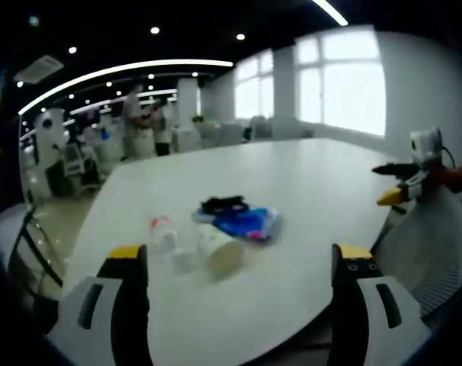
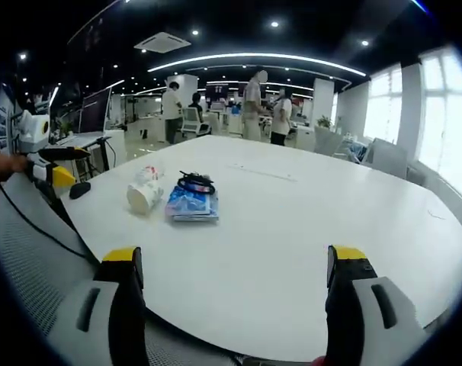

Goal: Arrange the tabletop items into an orderly group along one side of the table until the central work area is clear of visible clutter.

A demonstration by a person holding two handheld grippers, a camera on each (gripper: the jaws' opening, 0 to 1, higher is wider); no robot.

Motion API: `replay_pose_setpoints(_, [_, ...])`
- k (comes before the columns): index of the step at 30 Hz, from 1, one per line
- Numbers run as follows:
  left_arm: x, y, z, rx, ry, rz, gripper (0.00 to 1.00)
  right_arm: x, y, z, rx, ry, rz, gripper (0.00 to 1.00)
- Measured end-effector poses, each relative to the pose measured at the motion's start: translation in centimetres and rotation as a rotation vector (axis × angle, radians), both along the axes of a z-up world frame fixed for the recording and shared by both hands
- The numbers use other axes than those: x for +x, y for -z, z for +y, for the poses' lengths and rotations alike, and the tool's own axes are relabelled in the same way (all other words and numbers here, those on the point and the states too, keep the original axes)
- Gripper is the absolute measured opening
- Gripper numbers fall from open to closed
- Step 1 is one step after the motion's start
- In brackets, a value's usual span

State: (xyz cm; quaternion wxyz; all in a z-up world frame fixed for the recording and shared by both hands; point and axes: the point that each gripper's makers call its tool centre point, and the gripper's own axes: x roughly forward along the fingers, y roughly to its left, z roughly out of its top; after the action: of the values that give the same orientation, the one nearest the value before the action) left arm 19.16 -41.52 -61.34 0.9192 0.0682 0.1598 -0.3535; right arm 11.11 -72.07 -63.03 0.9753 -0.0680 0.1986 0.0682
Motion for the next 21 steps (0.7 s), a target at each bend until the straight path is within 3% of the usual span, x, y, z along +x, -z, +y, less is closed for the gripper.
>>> replay_pose_setpoints(21, [0.08,-0.01,-0.02,-0.001,-0.002,0.000,0.97,0.09,-0.16,0.10,0.015,-0.004,-0.011,1.00])
